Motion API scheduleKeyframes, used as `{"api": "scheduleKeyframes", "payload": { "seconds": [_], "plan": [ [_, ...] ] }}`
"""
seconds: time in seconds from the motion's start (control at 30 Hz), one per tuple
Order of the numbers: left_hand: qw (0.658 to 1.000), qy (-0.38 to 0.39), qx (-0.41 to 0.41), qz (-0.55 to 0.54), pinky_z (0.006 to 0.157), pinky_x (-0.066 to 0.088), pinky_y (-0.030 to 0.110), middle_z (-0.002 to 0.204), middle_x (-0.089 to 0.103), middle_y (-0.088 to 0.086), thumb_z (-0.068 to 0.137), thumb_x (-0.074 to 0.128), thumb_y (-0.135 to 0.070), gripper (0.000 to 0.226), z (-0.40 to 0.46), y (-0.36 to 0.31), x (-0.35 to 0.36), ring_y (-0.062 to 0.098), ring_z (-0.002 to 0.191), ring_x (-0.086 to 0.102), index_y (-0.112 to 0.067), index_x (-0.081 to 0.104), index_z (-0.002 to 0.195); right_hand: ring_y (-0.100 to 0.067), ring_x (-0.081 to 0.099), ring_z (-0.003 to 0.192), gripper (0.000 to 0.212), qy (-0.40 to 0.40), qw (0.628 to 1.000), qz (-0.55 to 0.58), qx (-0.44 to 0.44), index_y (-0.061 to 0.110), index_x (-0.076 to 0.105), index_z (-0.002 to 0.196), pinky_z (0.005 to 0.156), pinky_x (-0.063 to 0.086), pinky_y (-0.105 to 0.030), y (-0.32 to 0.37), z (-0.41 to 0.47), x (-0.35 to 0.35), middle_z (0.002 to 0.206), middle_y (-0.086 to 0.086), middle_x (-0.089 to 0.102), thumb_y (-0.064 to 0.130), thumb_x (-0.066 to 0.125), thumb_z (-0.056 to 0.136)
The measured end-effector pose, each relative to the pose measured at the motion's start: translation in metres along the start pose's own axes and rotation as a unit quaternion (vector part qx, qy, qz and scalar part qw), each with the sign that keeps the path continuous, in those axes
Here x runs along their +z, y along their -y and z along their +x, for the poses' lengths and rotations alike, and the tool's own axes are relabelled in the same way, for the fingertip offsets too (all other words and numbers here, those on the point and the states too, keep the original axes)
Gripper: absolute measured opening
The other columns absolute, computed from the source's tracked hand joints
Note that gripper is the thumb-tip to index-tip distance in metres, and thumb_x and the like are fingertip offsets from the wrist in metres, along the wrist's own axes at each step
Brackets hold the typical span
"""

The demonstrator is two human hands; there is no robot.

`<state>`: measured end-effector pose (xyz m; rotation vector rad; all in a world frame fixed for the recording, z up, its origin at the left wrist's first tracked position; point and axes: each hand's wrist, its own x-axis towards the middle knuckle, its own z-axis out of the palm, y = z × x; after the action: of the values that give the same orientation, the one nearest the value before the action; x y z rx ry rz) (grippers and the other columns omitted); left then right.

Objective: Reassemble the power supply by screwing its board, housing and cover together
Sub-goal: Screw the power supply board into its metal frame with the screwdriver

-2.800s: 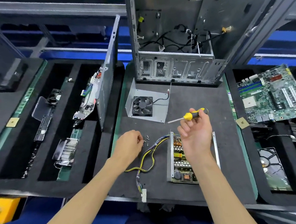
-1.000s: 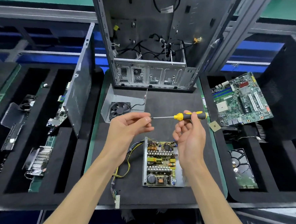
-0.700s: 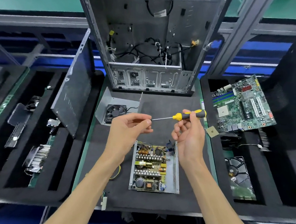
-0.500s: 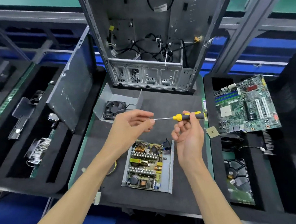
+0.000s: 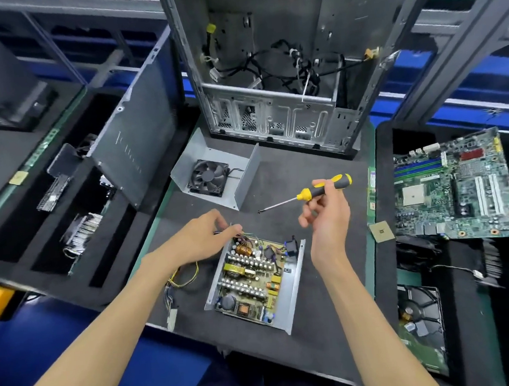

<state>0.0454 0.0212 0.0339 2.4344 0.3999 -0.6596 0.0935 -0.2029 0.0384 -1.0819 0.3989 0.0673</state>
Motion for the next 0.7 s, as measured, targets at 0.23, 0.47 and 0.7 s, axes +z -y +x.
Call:
{"api": "scheduleKeyframes", "payload": {
  "seconds": [0.23, 0.47, 0.7],
  "plan": [
    [0.998, 0.008, -0.021, -0.06, 0.084, 0.049, 0.033, 0.085, 0.064, -0.008, 0.093, 0.065, -0.044, 0.023, 0.017, -0.021, -0.012, 0.014, 0.089, 0.06, -0.025, 0.065, 0.08, -0.013, 0.038, 0.048, 0.027, 0.01, 0.999, -0.002, 0.043, 0.016, 0.062, 0.091, 0.038, 0.031, -0.022, -0.02, -0.001, 0.0, 0.062, 0.002, 0.043, 0.028, 0.045, 0.108],
    [0.989, -0.057, 0.039, 0.132, 0.074, 0.048, 0.032, 0.088, 0.066, -0.006, 0.087, 0.07, -0.028, 0.011, 0.019, -0.046, -0.012, 0.022, 0.093, 0.066, -0.028, 0.062, 0.079, -0.012, 0.035, 0.048, 0.026, 0.008, 0.999, -0.003, 0.042, 0.017, 0.061, 0.091, 0.038, 0.027, -0.022, -0.022, -0.001, 0.001, 0.063, 0.002, 0.041, 0.029, 0.044, 0.108],
    [0.959, -0.073, 0.118, 0.248, 0.07, 0.054, 0.037, 0.09, 0.072, 0.008, 0.084, 0.069, -0.016, 0.004, 0.013, -0.063, -0.012, 0.03, 0.088, 0.067, -0.015, 0.071, 0.087, -0.012, 0.035, 0.047, 0.027, -0.002, 0.999, 0.001, 0.038, 0.017, 0.062, 0.092, 0.038, 0.027, -0.021, -0.024, -0.001, 0.001, 0.062, 0.003, 0.041, 0.03, 0.044, 0.108]
  ]
}}
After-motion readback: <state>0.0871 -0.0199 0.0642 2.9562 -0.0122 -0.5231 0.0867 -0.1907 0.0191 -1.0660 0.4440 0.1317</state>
